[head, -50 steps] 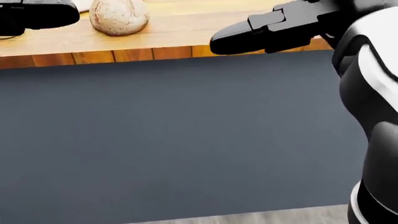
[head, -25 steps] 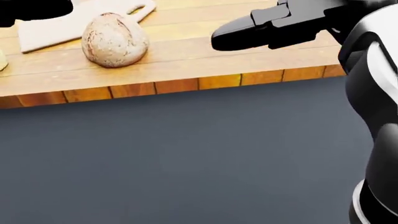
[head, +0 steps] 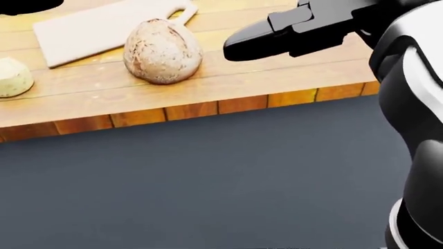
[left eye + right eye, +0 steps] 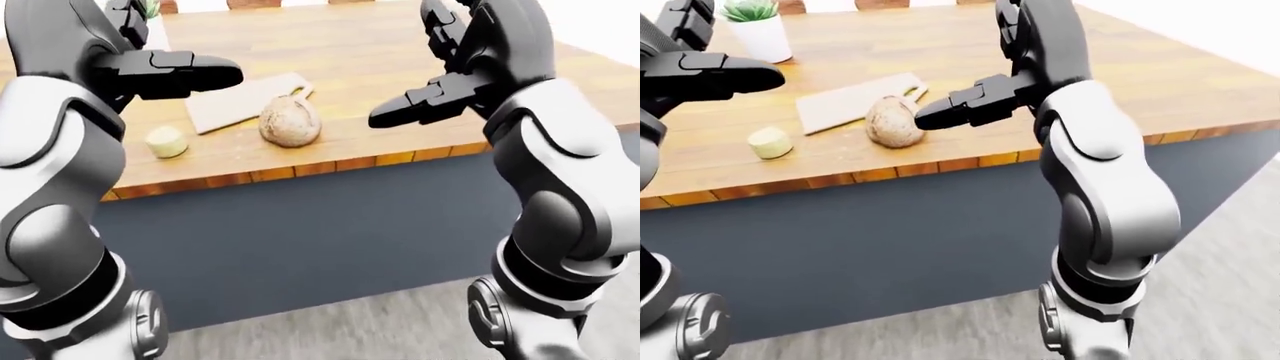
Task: Place the bread and cheese on the cutting board.
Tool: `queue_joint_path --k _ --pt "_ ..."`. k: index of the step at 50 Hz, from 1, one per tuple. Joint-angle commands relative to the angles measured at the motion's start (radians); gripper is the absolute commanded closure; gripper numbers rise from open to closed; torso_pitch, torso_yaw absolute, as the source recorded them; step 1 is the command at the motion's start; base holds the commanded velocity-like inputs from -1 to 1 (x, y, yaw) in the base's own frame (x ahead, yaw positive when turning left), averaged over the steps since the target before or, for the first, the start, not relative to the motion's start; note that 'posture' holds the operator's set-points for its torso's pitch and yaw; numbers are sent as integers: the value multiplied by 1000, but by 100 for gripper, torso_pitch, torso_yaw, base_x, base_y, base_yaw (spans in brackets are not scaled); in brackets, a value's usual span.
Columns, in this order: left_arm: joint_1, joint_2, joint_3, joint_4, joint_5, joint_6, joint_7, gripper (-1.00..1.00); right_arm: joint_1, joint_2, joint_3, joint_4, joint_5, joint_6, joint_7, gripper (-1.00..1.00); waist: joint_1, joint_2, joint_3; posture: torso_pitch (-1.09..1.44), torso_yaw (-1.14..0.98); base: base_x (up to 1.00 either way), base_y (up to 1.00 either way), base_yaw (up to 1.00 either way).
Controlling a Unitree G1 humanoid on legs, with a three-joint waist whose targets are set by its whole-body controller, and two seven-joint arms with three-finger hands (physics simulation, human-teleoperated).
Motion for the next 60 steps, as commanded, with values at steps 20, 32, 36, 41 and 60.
queue_joint_path --k 20,32,36,41,60 --pt "-22 4 -11 -11 14 -36 -4 -100 -22 -6 -12 -9 -12 -18 2 -100 1 70 -17 0 0 0 23 0" --pt "-24 6 1 -15 16 -27 -11 -100 -27 -2 -10 -20 -8 -7 -2 -100 -8 -28 -16 0 0 0 33 0" --pt "-25 10 4 -16 13 -25 -9 -100 -24 -2 -8 -11 -9 -19 0 -100 5 -43 -34 0 0 0 33 0" --pt "-25 9 -2 -15 14 -27 -7 -100 -22 -4 -8 -7 -11 -23 3 -100 2 19 -10 0 0 0 33 0" --pt "-13 -13 -15 -5 50 -44 -27 -100 -2 2 -7 15 -12 -50 -4 -100 15 -30 9 0 0 0 7 0"
